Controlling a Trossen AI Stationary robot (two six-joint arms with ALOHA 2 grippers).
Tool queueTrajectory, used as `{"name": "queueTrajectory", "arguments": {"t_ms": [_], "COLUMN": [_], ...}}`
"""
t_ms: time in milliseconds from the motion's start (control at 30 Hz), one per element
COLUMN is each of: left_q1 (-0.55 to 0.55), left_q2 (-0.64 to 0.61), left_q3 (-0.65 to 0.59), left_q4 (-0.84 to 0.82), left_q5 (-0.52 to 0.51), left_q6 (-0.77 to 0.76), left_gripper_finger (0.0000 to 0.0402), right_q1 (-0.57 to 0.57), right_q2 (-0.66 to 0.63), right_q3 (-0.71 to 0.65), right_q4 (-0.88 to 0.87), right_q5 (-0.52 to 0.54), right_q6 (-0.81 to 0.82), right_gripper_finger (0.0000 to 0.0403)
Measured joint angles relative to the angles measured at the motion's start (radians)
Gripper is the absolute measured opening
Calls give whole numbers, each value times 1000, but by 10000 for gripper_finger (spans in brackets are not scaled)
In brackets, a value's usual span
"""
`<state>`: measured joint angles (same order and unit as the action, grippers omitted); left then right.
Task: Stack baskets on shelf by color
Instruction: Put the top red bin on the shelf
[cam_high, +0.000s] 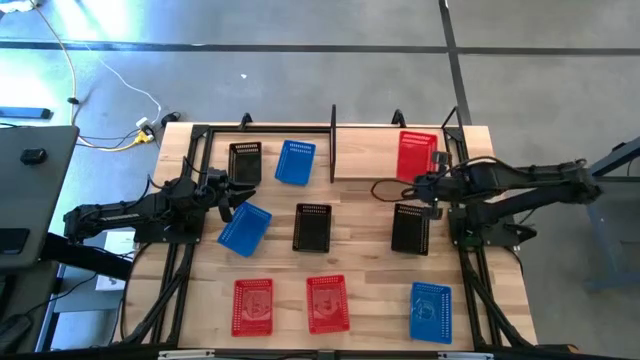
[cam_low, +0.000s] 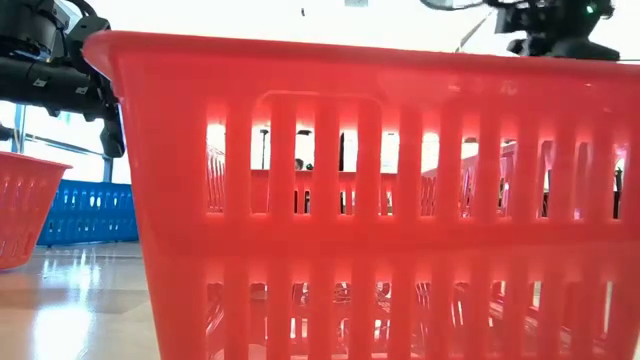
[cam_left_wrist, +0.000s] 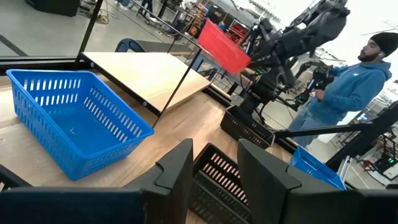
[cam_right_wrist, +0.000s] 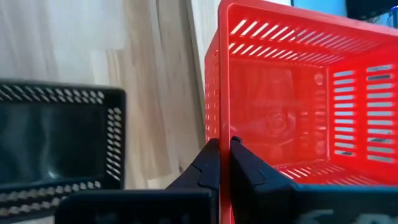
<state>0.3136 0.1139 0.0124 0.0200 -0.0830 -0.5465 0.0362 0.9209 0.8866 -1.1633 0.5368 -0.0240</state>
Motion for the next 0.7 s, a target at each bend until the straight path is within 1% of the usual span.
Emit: {"name": "queueTrajectory", "arguments": {"t_ms": [100,367,533,700], "left_q1": [0,0,0,0], "left_q2": [0,0,0,0], "left_q3": [0,0,0,0], "left_q4": [0,0,1,2], "left_q5": [0,-11,-11,-10], "left_q6": [0,0,0,-1], "left_gripper_finger": [115,115,115,115], "right_q1": [-34,-158,-250,-343], "right_q2": [-62,-201,-242,-249], "right_q3": [-52,-202,-289,-329], "right_q4": [25,63,124,199], "right_q5": [-1,-78,-89,-122], "right_q6": [-52,-239,-325,-427], "right_gripper_finger": [0,0,0,0]}}
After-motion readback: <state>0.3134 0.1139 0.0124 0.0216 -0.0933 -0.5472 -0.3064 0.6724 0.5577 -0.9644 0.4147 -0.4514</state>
